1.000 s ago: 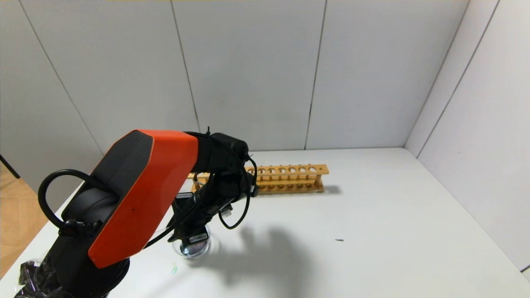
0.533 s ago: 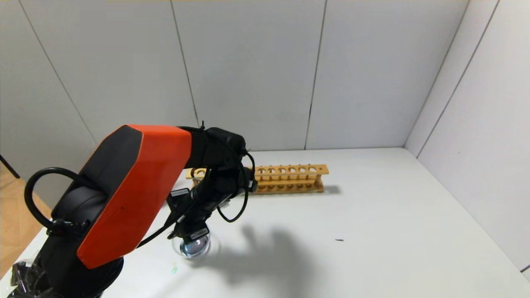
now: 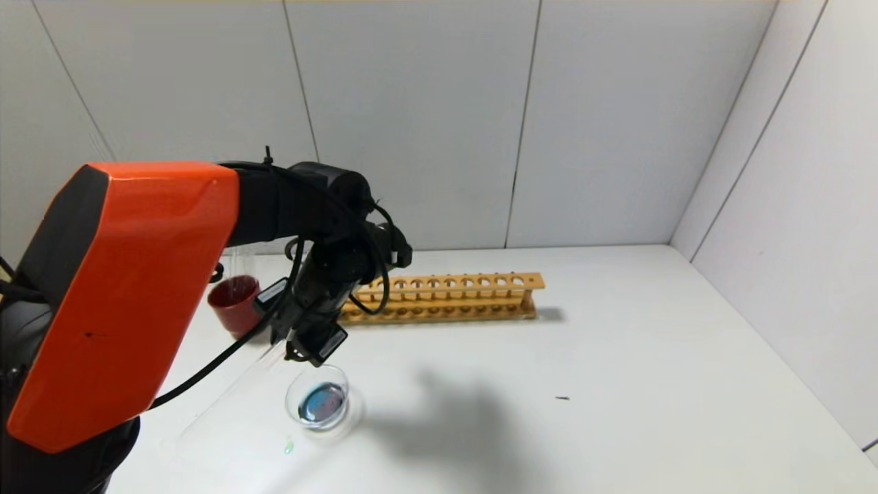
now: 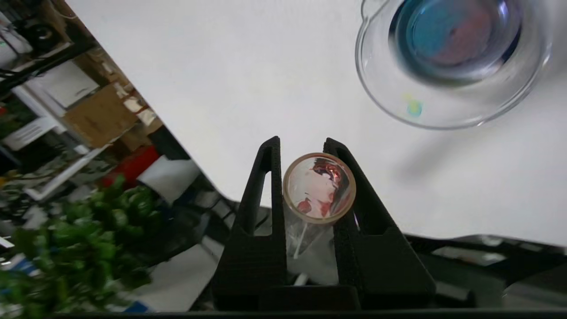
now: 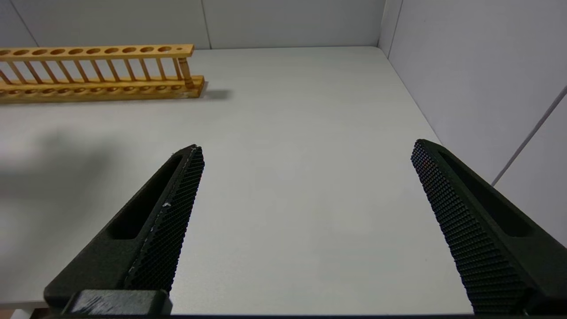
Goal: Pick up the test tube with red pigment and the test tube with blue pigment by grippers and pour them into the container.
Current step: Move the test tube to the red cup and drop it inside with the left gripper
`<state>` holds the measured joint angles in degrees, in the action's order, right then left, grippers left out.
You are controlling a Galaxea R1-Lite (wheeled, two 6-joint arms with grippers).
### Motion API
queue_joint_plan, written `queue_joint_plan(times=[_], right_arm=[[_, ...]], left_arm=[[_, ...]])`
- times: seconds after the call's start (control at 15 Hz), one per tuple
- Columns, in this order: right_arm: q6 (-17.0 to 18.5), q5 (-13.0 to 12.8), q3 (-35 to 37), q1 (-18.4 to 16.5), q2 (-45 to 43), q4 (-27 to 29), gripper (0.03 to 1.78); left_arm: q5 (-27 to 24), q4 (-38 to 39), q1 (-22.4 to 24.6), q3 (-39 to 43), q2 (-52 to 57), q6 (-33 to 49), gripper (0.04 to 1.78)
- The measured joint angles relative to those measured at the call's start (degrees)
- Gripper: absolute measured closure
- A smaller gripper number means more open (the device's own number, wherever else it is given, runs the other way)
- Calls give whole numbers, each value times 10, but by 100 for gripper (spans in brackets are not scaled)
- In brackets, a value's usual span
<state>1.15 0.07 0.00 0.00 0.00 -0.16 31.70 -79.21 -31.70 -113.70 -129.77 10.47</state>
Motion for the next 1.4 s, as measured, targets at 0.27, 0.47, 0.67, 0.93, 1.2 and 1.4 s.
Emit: queue_joint_plan(times=[0.27, 0.47, 0.67, 0.93, 1.2, 1.4], right_arm=[[0, 0, 0, 0, 0, 0, 10], [0, 0, 0, 0, 0, 0, 10], [0, 0, 0, 0, 0, 0, 10], [0, 0, 0, 0, 0, 0, 10], [0, 0, 0, 0, 0, 0, 10], [0, 0, 0, 0, 0, 0, 10]], left_arm=[[-13, 69, 16, 2, 34, 50, 148], [-31, 85, 27, 6, 56, 76, 148], [-36, 120, 51, 9, 80, 79, 148], [-36, 200, 85, 40, 115, 75, 148], [-38, 289, 146, 48, 130, 71, 148], [-39, 365, 192, 59, 135, 68, 148]])
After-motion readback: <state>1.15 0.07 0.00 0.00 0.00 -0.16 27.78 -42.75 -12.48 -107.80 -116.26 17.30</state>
